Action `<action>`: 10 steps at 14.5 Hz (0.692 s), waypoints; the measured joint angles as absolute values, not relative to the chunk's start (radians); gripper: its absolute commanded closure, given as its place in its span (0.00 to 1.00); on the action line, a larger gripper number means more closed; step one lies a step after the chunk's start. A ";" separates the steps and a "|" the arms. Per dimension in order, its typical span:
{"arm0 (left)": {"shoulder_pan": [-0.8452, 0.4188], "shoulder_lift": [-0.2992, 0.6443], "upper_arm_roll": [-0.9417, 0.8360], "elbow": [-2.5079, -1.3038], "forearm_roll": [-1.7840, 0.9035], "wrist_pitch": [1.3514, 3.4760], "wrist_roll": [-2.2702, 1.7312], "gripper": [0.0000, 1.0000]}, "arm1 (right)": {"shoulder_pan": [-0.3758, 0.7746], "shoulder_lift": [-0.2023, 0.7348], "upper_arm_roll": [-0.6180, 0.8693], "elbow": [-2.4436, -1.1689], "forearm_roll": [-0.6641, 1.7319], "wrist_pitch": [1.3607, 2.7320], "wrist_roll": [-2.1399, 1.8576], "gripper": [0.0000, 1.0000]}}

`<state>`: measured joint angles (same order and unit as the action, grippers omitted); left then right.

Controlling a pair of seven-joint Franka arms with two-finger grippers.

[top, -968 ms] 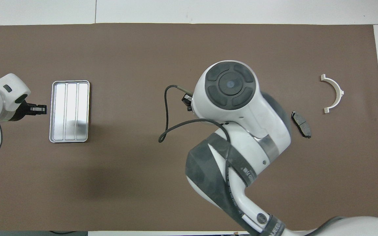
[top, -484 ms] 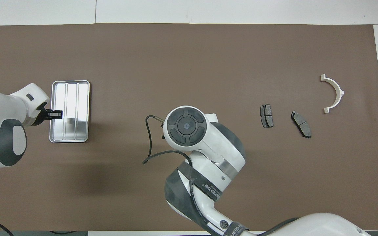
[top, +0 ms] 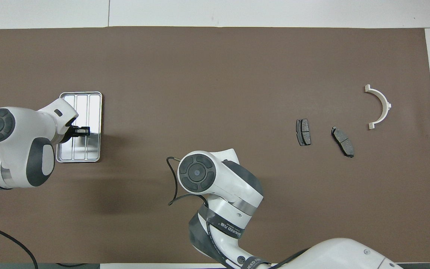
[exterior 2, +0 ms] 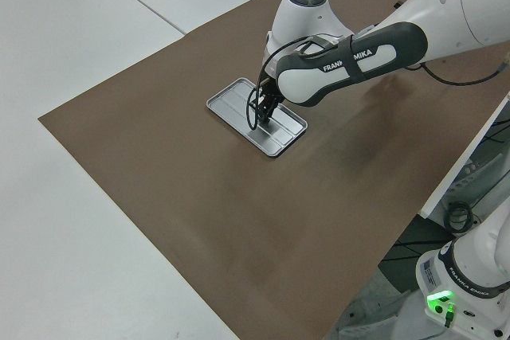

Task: Pick bearing gear from pile to tray

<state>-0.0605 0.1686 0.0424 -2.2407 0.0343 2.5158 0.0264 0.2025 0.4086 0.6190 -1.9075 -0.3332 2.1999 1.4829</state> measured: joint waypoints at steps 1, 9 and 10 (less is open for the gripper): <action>-0.061 0.168 0.043 -2.241 0.034 2.516 0.026 1.00 | 0.205 0.434 0.619 -1.909 -0.366 2.219 1.506 1.00; -0.060 0.165 0.047 -2.253 0.034 2.515 0.030 0.17 | 0.204 0.472 0.616 -1.907 -0.394 2.251 1.520 0.00; -0.060 0.164 0.049 -2.255 0.034 2.514 0.035 0.16 | 0.203 0.472 0.615 -1.905 -0.394 2.251 1.520 0.00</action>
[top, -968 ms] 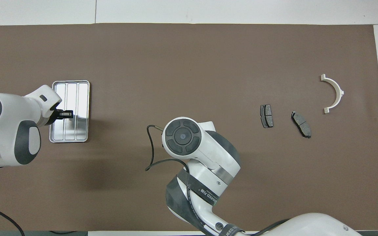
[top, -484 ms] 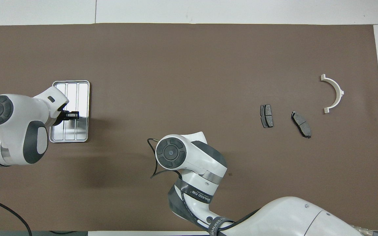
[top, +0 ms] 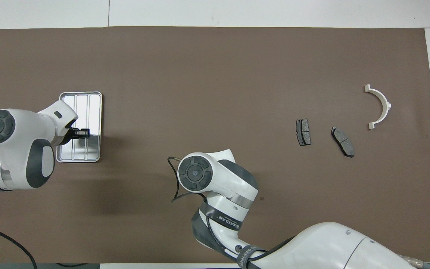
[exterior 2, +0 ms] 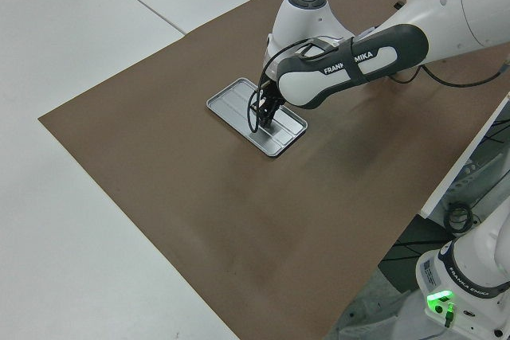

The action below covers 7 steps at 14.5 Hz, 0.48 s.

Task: Pick bearing gear from pile to tray

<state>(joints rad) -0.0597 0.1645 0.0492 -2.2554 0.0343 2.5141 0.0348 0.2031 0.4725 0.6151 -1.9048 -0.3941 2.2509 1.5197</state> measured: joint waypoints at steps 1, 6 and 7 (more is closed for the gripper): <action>-0.059 0.163 0.051 -2.255 0.034 2.511 0.038 0.16 | 0.201 0.472 0.613 -1.899 -0.394 2.248 1.520 0.00; -0.060 0.138 0.051 -2.147 0.034 2.383 0.040 0.13 | 0.130 0.436 0.610 -1.796 -0.395 2.173 1.497 0.00; -0.062 0.136 0.047 -2.116 0.034 2.352 0.027 0.13 | 0.109 0.419 0.611 -1.783 -0.395 2.170 1.473 0.00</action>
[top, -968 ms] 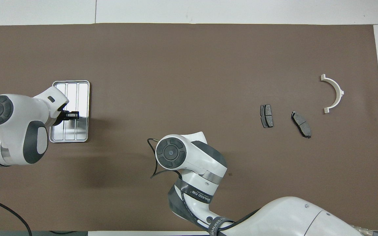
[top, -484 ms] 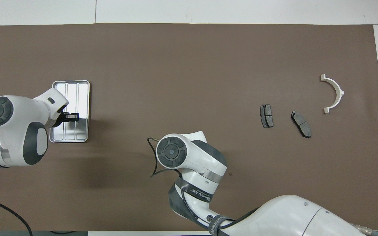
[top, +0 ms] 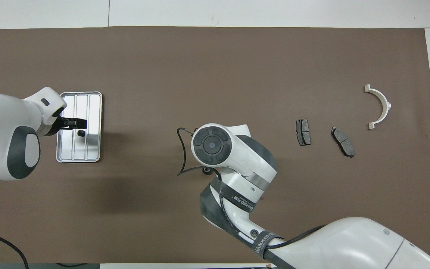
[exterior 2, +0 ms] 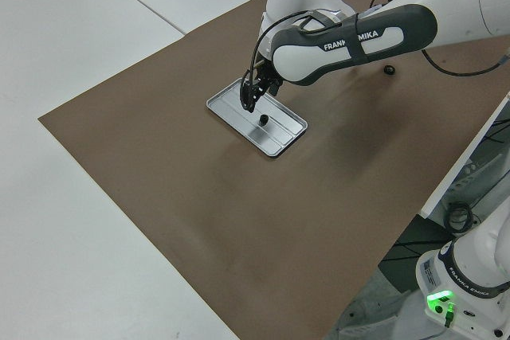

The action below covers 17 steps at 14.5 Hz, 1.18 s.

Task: Pick bearing gear from pile to tray

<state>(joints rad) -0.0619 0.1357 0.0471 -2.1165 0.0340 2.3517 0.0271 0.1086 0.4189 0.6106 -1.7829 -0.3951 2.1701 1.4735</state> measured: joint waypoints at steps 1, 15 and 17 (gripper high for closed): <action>-0.071 0.134 0.041 -2.098 0.034 2.334 -0.006 0.13 | 0.090 0.404 0.611 -1.771 -0.395 2.168 1.452 0.00; -0.693 0.149 0.023 -2.062 0.034 2.286 -0.776 0.13 | -0.112 0.384 0.614 -1.524 -0.196 1.915 0.660 0.00; -0.735 0.177 0.023 -2.064 0.034 2.288 -0.817 0.13 | -0.143 0.374 0.612 -1.518 -0.178 1.892 0.518 0.00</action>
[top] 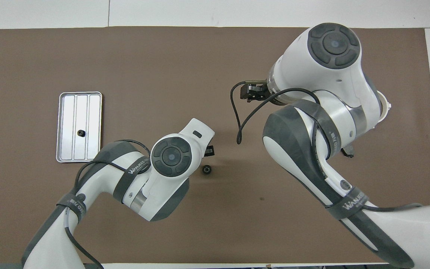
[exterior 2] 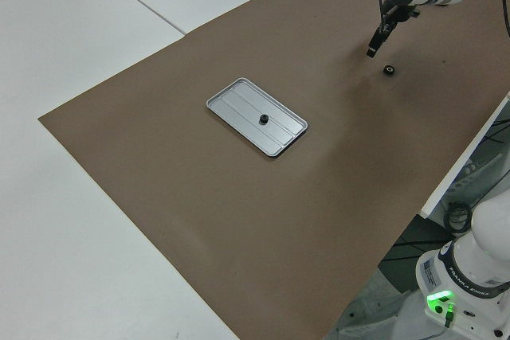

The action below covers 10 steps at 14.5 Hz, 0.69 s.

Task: Pick bearing gear from pile to tray

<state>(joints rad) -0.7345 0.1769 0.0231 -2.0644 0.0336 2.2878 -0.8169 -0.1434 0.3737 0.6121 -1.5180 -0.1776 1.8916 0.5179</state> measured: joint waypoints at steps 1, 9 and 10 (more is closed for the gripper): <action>-0.753 0.194 0.024 -2.065 0.034 2.296 -0.838 0.13 | -0.155 0.365 0.602 -1.517 -0.171 1.881 0.448 0.00; -0.796 0.242 0.024 -2.095 0.034 2.351 -0.879 0.14 | 0.017 0.237 0.161 -1.517 0.022 1.775 -0.024 0.00; -0.798 0.242 0.024 -2.104 0.034 2.363 -0.880 0.14 | 0.019 0.221 0.143 -1.518 0.022 1.755 -0.040 0.00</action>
<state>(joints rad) -0.7980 0.2416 0.0235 -2.1042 0.0336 2.3635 -0.8801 0.0187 0.2209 0.1429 -1.5176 0.0217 1.7552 -0.0398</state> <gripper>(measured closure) 0.106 0.000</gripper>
